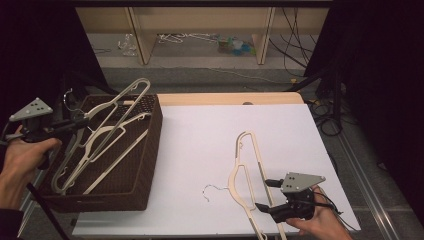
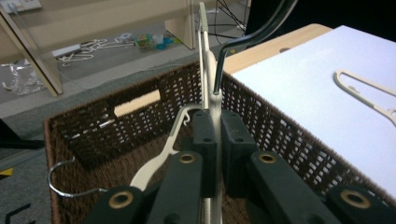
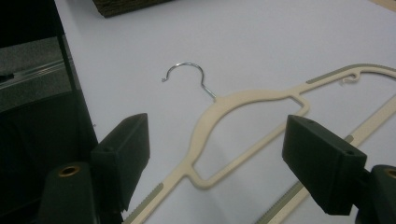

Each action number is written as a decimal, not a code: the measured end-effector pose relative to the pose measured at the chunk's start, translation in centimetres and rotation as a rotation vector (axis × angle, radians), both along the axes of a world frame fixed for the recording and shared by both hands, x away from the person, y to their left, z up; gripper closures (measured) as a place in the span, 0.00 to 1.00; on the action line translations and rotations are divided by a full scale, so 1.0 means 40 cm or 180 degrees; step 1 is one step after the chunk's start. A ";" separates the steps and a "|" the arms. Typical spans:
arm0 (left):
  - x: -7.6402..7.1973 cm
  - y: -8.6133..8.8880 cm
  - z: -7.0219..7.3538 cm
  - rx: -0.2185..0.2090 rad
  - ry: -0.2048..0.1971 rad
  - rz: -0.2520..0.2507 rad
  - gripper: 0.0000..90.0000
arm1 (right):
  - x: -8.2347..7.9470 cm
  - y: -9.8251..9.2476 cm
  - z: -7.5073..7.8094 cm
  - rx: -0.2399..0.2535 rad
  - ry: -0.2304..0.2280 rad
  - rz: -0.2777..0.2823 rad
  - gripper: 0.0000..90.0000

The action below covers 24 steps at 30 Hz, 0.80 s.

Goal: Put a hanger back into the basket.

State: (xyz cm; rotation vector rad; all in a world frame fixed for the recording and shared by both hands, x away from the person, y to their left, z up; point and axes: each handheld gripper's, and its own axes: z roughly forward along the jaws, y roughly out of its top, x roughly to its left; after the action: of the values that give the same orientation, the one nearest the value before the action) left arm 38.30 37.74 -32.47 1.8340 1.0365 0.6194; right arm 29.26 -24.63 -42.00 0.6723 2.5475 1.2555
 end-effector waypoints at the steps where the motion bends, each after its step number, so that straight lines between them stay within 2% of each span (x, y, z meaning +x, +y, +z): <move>1: 0.001 0.003 -0.008 0.0006 0.0019 -0.0015 0.95 | 0.000 0.000 0.000 -0.0003 -0.0001 -0.0003 0.27; 4: 0.000 0.001 -0.027 0.0092 0.0093 -0.0082 0.95 | 0.000 -0.001 -0.001 0.0000 0.0010 -0.0010 0.27; 9: 0.006 -0.008 -0.062 0.0119 0.0194 -0.0136 0.95 | 0.001 0.001 -0.003 -0.0018 0.0007 0.0021 0.27; 14: 0.024 -0.006 -0.107 0.0139 0.0419 -0.0014 0.95 | 0.002 -0.001 -0.004 -0.0012 0.0009 0.0023 0.27; 16: 0.032 -0.015 -0.119 0.0087 0.0440 -0.0003 0.95 | 0.002 -0.001 -0.005 -0.0018 0.0032 0.0004 0.27; 18: 0.038 -0.021 -0.126 0.0102 0.0474 0.0016 0.95 | 0.003 0.000 -0.009 -0.0021 0.0031 0.0003 0.27; 20: 0.049 -0.023 -0.134 0.0163 0.0567 0.0011 0.95 | 0.002 0.001 -0.010 -0.0030 0.0041 0.0022 0.27; 24: 0.064 -0.033 -0.147 0.0292 0.0597 0.0178 0.94 | 0.002 0.001 -0.009 -0.0021 0.0034 0.0020 0.27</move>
State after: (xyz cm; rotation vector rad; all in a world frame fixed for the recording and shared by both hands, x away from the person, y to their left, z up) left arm 40.87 36.40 -38.37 1.9779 1.2036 0.5434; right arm 29.33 -24.59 -42.35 0.6719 2.5631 1.2482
